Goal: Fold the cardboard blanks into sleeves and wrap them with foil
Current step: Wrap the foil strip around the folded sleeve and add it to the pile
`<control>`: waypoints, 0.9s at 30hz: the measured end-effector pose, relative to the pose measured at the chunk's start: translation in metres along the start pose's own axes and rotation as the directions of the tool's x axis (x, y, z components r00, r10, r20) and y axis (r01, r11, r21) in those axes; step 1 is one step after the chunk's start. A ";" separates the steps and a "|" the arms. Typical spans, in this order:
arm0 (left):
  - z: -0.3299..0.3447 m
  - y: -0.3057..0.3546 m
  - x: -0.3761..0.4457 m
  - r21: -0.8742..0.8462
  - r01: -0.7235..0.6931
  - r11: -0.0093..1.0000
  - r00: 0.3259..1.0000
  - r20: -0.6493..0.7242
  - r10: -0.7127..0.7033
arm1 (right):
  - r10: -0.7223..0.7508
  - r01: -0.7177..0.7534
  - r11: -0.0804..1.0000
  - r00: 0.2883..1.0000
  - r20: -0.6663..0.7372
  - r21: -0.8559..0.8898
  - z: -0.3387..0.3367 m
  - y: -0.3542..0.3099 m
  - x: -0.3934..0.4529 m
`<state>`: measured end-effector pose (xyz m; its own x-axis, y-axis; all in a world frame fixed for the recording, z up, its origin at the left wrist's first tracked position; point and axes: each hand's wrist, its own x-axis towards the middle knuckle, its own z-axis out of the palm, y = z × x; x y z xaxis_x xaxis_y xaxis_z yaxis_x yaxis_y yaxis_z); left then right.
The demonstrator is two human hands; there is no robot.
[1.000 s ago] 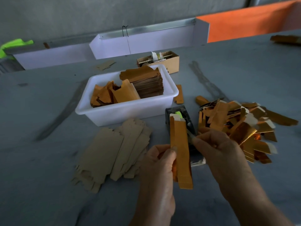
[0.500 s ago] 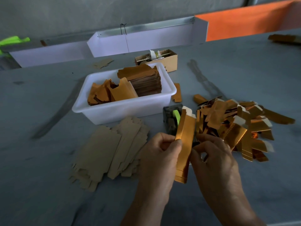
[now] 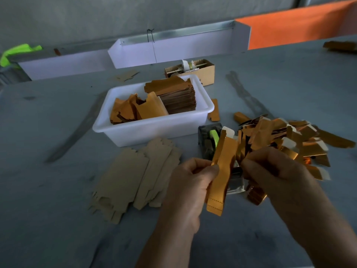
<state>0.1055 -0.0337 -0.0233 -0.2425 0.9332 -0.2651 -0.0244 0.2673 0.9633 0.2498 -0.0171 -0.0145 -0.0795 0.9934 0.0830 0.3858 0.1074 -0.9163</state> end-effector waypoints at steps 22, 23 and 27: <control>0.002 0.000 -0.017 -0.081 -0.081 0.993 0.997 0.013 0.082 | -0.092 0.105 0.980 0.992 0.084 -0.171 0.008 -0.006 0.007; 0.002 -0.001 -0.017 -0.078 -0.088 0.993 0.996 0.020 0.090 | -0.093 0.106 0.979 0.992 0.080 -0.176 0.009 -0.006 0.006; 0.000 -0.004 -0.016 -0.133 -0.049 0.990 0.995 0.079 0.060 | -0.098 0.113 0.963 0.993 0.072 -0.245 0.010 -0.011 0.006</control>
<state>0.1093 -0.0501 -0.0229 -0.1657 0.9637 -0.2093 -0.1417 0.1867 0.9721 0.2361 -0.0126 -0.0082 -0.1826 0.9726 0.1440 0.5878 0.2253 -0.7770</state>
